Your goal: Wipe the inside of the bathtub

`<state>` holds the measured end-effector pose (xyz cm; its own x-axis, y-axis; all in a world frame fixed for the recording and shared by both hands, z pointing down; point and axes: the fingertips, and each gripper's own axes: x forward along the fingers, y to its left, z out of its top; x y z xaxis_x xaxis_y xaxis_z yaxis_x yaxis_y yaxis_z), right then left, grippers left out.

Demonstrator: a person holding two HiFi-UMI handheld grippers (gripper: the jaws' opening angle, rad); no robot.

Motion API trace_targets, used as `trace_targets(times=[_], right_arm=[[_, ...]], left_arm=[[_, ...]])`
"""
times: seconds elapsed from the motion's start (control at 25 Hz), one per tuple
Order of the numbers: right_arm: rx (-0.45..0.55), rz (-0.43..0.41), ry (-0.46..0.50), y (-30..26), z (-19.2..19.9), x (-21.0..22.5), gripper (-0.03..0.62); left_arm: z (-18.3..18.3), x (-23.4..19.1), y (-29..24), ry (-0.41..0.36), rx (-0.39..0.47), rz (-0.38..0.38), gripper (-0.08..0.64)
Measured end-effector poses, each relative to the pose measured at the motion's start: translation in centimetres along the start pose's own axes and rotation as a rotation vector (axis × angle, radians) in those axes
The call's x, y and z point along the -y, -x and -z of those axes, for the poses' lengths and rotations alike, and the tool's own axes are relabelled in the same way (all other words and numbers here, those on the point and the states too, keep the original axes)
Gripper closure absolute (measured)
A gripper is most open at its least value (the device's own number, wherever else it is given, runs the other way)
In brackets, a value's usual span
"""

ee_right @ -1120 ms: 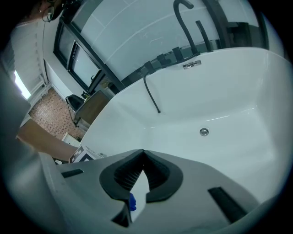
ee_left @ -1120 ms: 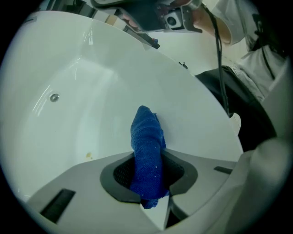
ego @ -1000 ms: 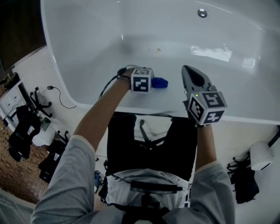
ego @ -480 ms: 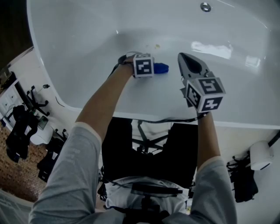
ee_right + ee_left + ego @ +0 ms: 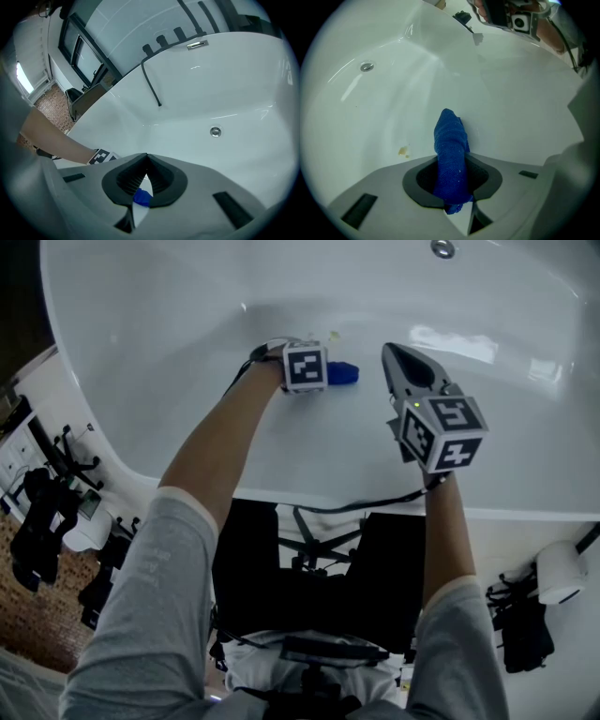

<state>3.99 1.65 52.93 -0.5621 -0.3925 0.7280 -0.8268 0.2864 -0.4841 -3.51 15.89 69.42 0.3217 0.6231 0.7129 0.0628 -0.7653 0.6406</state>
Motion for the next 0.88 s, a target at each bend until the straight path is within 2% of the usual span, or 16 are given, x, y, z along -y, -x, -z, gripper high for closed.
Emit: trace_targets(times=[0.2, 0.36, 0.52, 0.6, 0.72, 0.88], right_arm=[[-0.006, -0.006, -0.008, 0.6, 0.4, -0.5, 0.583], [-0.007, -0.003, -0.016, 1.2, 0.2, -1.0, 0.583], [-0.011, -0.008, -0.017, 1.5, 0.2, -1.8, 0.583], [-0.01, -0.009, -0.017, 1.5, -0.2, -2.2, 0.583], [-0.01, -0.009, -0.013, 1.4, -0.5, -2.6, 0.583], [-0.015, -0.009, -0.009, 1.0, -0.4, -2.2, 0.583]], left_arm=[[-0.6, 2.5, 1.9, -0.041, 0.015, 0.017, 0.465], [-0.9, 6.3, 4.3, -0.097, 0.012, 0.044, 0.465], [-0.4, 9.7, 6.6, -0.156, -0.066, 0.041, 0.465], [0.2, 10.6, 7.8, -0.17, -0.107, 0.026, 0.465], [0.7, 10.7, 8.2, -0.134, -0.105, -0.013, 0.463], [2.8, 8.2, 7.0, -0.113, -0.165, -0.112, 0.463]])
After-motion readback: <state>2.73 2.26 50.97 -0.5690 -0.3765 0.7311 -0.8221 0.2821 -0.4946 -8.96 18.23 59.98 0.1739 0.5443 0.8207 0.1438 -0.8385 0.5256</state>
